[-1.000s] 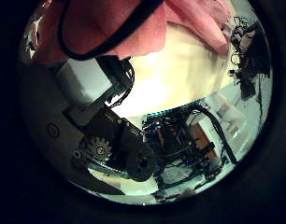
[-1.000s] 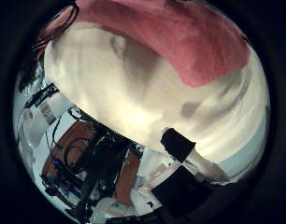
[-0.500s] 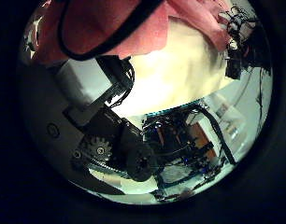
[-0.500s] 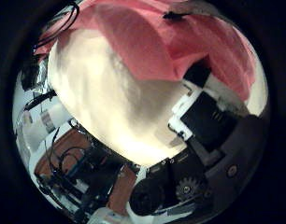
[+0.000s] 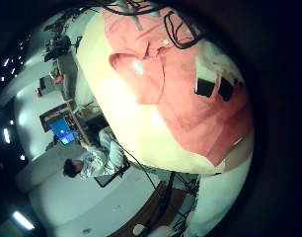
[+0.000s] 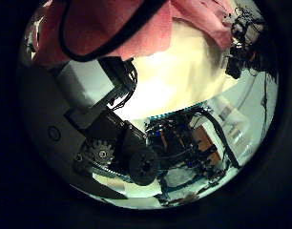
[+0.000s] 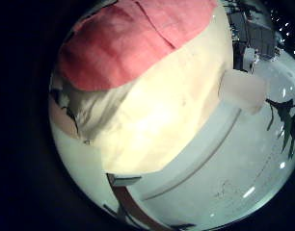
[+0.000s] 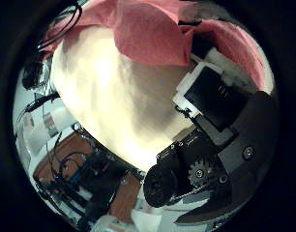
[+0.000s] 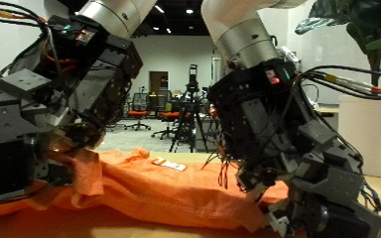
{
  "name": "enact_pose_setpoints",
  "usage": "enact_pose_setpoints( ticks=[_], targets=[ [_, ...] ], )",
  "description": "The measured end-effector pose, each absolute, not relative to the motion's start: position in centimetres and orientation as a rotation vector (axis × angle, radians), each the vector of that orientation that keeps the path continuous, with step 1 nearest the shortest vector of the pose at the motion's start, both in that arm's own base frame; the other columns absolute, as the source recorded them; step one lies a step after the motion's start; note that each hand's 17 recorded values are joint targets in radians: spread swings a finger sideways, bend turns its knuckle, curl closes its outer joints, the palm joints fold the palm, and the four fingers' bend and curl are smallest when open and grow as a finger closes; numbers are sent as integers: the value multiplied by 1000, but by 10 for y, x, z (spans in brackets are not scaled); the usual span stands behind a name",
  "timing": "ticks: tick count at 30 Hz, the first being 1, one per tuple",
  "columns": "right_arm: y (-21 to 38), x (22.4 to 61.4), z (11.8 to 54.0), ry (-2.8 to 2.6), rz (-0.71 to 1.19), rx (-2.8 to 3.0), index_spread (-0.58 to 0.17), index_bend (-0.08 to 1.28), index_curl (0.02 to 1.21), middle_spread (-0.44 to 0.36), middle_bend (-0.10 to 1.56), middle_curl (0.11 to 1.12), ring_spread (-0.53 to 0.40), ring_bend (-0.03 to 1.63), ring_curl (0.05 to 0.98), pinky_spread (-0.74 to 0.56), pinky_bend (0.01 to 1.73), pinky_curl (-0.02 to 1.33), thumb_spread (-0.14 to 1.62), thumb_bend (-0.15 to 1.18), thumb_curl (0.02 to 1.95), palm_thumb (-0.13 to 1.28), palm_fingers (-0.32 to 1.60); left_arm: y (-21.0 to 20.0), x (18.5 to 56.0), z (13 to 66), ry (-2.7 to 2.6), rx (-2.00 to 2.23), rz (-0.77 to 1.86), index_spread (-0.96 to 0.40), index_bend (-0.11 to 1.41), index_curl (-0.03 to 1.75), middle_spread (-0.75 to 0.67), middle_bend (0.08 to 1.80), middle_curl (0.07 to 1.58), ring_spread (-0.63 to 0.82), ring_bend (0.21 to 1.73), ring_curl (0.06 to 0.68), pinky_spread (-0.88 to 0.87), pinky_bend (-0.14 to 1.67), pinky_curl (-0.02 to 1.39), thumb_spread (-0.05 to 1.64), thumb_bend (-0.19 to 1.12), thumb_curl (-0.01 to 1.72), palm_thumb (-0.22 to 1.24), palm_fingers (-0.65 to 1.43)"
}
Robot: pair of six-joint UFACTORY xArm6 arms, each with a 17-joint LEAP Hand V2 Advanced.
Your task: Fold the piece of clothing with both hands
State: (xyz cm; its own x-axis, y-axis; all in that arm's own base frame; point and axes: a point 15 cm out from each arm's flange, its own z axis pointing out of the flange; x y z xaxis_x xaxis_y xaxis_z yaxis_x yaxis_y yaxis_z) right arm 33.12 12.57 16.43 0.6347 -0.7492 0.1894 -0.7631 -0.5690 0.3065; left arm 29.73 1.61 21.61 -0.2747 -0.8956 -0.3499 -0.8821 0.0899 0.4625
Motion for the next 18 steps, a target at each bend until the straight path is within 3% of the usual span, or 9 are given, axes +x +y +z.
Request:
enact_pose_setpoints(
  ticks=[9,18],
  targets=[
    [120,340,193,-1227,93,2501,-372,675,637,-342,661,574,-433,882,458,-636,850,326,668,108,1015,1084,1277,18,294,224,-2306,1827,-953,-688,177,874,-575,973,631,-564,975,460,-733,1054,456,1164,-14,271,748,1134],
    [105,341,225,-1288,107,2478,-348,720,630,-323,705,573,-426,983,461,-647,922,347,604,117,1167,1074,1259,14,286,247,-2331,1738,-912,-688,178,875,-575,974,630,-564,977,459,-733,1055,455,1165,-13,269,752,1133]
  ],
)
